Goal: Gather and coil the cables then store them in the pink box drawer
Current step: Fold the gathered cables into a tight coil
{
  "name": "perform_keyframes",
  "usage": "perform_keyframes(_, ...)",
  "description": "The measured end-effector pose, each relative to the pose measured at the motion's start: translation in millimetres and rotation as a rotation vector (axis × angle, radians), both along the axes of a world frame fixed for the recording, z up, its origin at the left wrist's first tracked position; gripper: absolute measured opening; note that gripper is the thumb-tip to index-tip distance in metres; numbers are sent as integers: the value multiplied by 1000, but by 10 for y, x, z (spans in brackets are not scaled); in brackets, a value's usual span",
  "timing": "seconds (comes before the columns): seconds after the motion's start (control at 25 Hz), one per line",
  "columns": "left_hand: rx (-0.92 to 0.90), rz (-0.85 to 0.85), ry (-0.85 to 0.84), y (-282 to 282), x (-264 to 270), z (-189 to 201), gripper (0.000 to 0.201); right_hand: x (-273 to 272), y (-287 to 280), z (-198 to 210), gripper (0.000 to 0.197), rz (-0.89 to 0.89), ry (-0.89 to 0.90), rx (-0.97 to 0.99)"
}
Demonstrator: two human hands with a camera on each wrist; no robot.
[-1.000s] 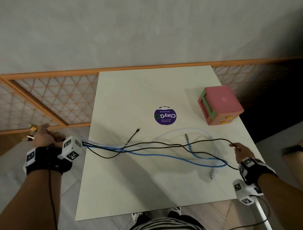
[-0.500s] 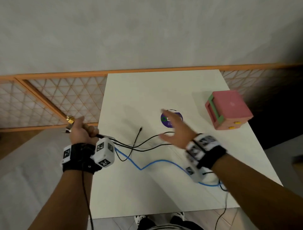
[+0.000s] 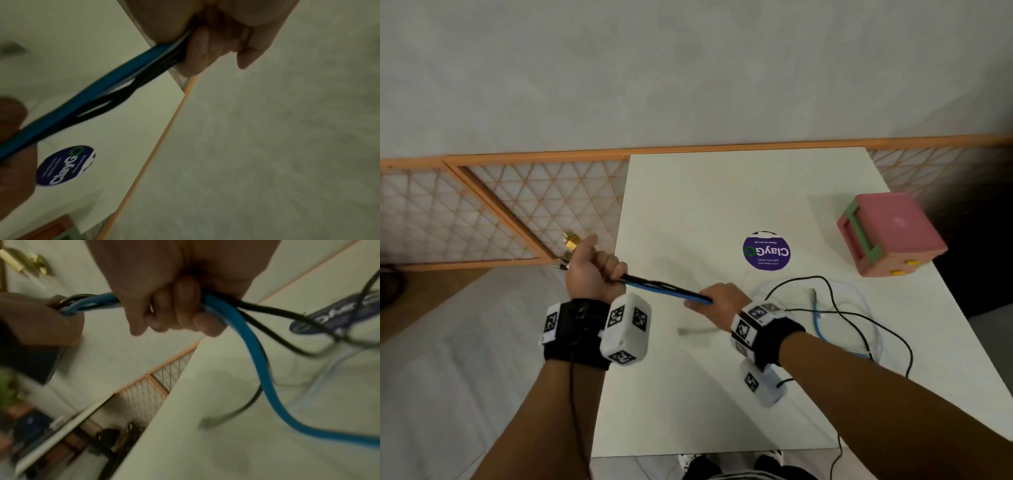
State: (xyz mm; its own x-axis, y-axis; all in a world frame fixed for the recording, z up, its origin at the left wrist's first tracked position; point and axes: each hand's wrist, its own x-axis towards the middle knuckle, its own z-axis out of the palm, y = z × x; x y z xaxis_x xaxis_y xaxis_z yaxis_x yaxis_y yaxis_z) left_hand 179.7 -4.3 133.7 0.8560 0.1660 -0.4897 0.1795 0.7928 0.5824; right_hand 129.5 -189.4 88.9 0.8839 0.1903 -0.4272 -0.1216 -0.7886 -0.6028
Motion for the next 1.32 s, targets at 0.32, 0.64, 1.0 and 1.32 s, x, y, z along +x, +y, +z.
perform_keyframes(0.32, -5, -33, 100, 54, 32, -331, 59, -122, -255, -72, 43, 4, -15, -244)
perform_keyframes(0.64, -110, -123, 182, 163, 33, -780, 28, -144, -256, 219, 31, 41, -66, -410)
perform_keyframes(1.0, 345, -544, 473, -333, -390, -892, 40, -69, -900, 853, 29, 85, -150, -508)
perform_keyframes(1.32, 864, -765, -374, -1263, -426, -431, 74, -67, -1380, 1132, 30, 110, -142, -543)
